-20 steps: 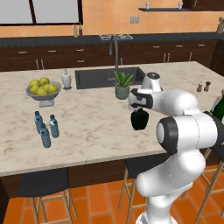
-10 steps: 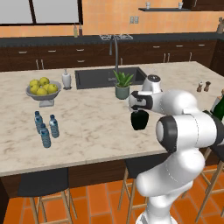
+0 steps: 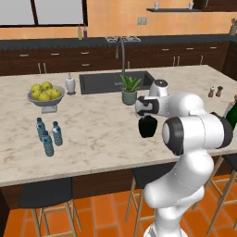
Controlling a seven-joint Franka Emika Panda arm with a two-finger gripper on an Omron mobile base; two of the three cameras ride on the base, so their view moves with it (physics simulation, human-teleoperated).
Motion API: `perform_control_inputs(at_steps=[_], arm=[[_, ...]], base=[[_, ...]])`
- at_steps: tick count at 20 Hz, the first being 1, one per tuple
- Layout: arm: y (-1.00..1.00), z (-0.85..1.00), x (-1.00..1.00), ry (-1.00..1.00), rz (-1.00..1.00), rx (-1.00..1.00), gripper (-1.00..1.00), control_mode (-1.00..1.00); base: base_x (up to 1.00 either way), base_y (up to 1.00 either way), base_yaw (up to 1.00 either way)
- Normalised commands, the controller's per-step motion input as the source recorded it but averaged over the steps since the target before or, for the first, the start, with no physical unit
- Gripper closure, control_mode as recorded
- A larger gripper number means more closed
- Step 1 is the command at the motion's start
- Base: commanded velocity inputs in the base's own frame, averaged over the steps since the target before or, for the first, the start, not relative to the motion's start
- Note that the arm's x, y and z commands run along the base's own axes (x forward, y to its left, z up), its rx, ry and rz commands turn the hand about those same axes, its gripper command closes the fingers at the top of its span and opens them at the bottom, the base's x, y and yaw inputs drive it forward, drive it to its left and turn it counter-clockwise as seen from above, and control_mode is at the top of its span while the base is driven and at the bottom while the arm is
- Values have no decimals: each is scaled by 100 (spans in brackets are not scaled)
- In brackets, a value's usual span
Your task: Move the plastic bottles in the middle to the plastics group, and the glass bottles in the middle to the glass group.
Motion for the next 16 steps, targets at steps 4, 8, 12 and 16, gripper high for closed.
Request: perform_control_inputs(at_steps=[4,8,12,16], arm=[[-3,-28,10,0,0,0,-100,-100],[-1,-3,12,0,0,0,-100,-100],[0,0,4,0,0,2,-100,-100],[0,0,1,-2,0,8,-100,-100]], base=[[0,0,0],[0,0,0],[0,0,0],[0,0,0]])
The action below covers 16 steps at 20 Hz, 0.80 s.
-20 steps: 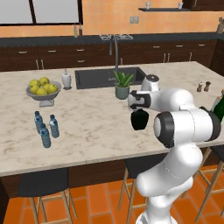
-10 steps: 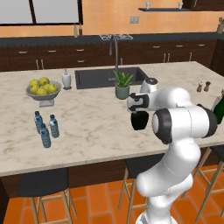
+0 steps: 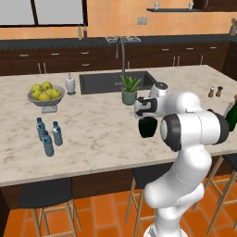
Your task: Move the plastic bottles in the middle to the plastics group, and the glass bottles in the middle to the glass group.
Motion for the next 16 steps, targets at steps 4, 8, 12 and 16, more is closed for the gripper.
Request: perform_control_inputs(at_steps=[4,8,12,16], arm=[[-2,3,3,-2,0,6,-100,-100],[-8,0,4,0,0,0,-100,-100],[0,2,4,0,0,0,-100,-100],[0,0,9,0,0,0,-100,-100]], base=[[0,0,0],[0,0,0],[0,0,0],[0,0,0]])
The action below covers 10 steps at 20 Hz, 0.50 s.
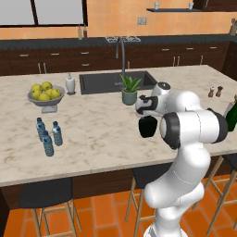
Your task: Move the plastic bottles in the middle to the plastics group, and the glass bottles in the middle to the glass group.
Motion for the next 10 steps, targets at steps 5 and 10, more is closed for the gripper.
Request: perform_control_inputs(at_steps=[5,10], arm=[[0,3,5,-3,0,0,-100,-100],[0,8,1,-6,0,0,-100,-100]], base=[[0,0,0],[0,0,0]])
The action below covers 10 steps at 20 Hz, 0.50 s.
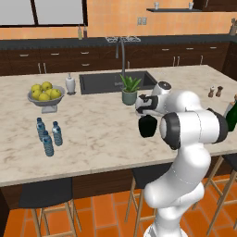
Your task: Move the plastic bottles in the middle to the plastics group, and the glass bottles in the middle to the glass group.
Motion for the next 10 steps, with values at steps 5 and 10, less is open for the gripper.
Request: perform_control_inputs(at_steps=[5,10], arm=[[0,-2,11,0,0,0,-100,-100],[0,0,7,-1,0,0,-100,-100]], base=[[0,0,0],[0,0,0]])
